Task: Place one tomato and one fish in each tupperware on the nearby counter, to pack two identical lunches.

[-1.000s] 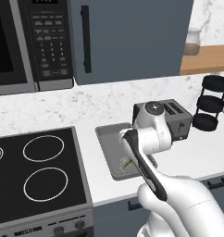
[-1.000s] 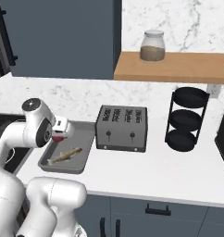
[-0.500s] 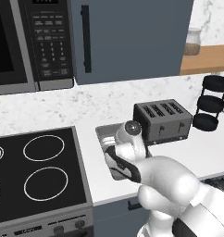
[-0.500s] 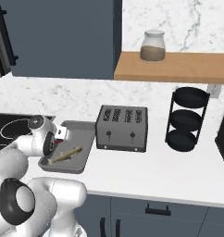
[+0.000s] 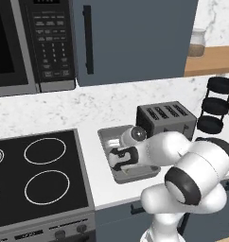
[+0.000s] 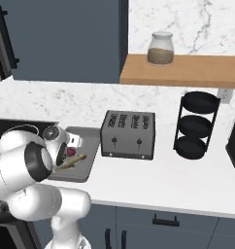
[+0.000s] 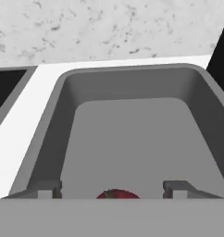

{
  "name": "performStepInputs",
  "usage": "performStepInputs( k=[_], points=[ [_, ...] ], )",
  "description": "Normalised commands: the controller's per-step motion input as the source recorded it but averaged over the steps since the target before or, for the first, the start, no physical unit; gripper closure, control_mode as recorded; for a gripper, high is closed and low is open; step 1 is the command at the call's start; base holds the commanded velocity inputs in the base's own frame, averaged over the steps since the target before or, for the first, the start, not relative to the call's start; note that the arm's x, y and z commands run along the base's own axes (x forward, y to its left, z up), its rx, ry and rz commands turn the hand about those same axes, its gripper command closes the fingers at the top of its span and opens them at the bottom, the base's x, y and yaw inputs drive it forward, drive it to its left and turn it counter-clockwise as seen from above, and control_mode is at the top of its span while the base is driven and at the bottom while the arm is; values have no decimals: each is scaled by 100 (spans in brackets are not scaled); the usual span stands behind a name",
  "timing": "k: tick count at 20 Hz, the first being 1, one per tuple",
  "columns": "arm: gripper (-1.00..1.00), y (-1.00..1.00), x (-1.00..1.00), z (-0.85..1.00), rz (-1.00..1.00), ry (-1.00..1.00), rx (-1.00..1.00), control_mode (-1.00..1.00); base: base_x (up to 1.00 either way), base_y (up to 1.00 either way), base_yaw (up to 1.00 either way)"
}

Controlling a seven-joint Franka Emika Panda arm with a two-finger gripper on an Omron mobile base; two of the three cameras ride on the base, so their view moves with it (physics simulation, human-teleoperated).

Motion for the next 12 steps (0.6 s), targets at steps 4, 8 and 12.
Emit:
performStepInputs(
  k=[4,8,12],
  points=[
    [-100,0,-62,55,0,1,0,-100,0,0,0],
    [-100,0,-94,100,0,-3,0,-100,0,0,0],
    [-100,0,-100,100,2,-14,0,-100,0,0,0]
  ],
)
